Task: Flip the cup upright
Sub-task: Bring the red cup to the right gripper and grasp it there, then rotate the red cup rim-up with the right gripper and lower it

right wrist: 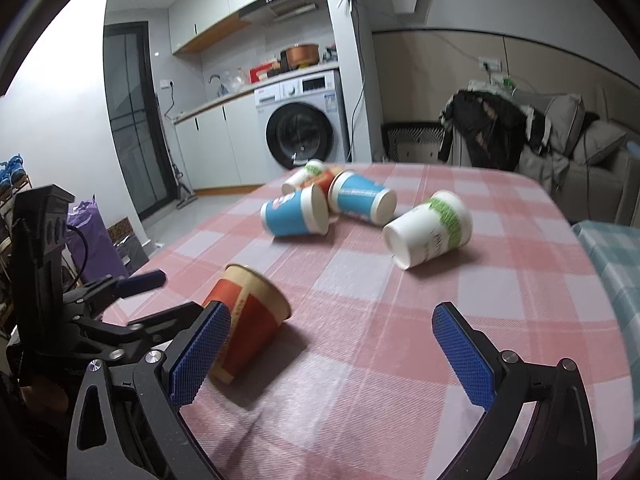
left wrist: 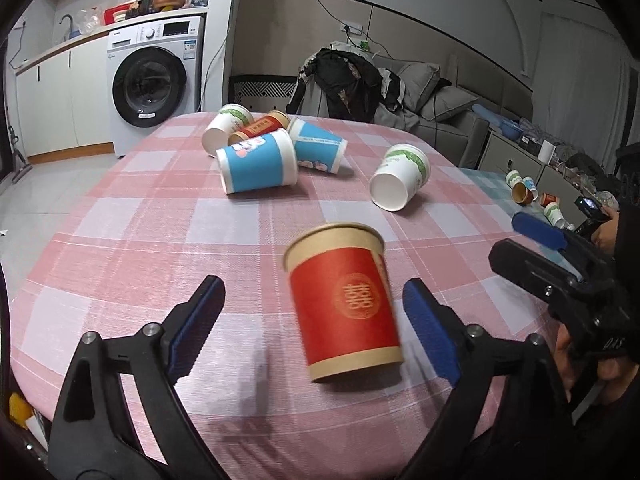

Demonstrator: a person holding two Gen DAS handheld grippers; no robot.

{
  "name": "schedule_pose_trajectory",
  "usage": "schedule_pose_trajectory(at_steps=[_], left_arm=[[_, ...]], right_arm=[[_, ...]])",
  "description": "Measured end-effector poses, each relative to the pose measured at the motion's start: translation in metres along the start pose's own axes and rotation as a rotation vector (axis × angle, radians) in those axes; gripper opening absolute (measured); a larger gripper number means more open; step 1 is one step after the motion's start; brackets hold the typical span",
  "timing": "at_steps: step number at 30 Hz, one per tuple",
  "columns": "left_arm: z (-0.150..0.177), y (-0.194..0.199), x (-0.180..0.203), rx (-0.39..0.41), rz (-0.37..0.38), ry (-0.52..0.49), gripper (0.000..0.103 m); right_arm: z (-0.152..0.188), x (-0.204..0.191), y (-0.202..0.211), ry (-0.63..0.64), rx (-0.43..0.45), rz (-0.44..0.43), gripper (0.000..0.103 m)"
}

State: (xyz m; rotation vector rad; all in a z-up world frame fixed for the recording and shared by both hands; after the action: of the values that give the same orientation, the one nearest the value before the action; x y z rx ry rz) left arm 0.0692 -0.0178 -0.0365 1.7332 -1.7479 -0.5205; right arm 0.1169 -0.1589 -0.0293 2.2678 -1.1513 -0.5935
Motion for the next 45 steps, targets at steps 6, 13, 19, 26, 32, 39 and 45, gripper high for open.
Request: schedule_pose_trajectory(at_steps=[6, 13, 19, 26, 32, 39, 45], left_arm=[[0.0, 0.013, -0.017, 0.039, -0.036, -0.021, 0.102], [0.008, 0.014, -0.037, 0.038, -0.08, -0.028, 0.102], [0.012, 0.009, -0.046, 0.022, -0.099, -0.012, 0.102], [0.014, 0.003, -0.049, 0.011, -0.125, -0.027, 0.102], [0.013, -0.001, -0.055, -0.004, -0.115, 0.005, 0.102], [0.014, -0.004, -0.054, -0.003, -0.116, -0.008, 0.102], [0.015, -0.005, -0.052, -0.004, -0.12, -0.013, 0.102]], right_arm=[[0.002, -0.023, -0.023, 0.016, -0.127, 0.001, 0.103], [-0.002, -0.032, -0.041, -0.045, -0.22, -0.02, 0.103], [-0.01, -0.03, -0.055, -0.125, -0.31, -0.055, 0.103], [-0.013, -0.031, -0.082, -0.205, -0.44, -0.118, 0.103], [-0.018, -0.025, -0.099, -0.272, -0.543, -0.157, 0.101], [-0.013, -0.018, -0.107, -0.352, -0.624, -0.231, 0.076], [-0.019, -0.012, -0.093, -0.34, -0.543, -0.217, 0.074]])
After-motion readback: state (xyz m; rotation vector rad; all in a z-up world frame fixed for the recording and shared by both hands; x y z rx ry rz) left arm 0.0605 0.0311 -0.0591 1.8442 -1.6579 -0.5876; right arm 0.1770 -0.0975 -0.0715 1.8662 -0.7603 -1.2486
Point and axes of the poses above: each gripper's, at about its wrist camera, not at the fingertips, and y roughly against the way its jaws point, x to its right, z to its underside, the point moved 6 cm from there along -y, roughly the way its jaws point, and after that the axes turned 7 degrees about -x, right-handed, at the moved point
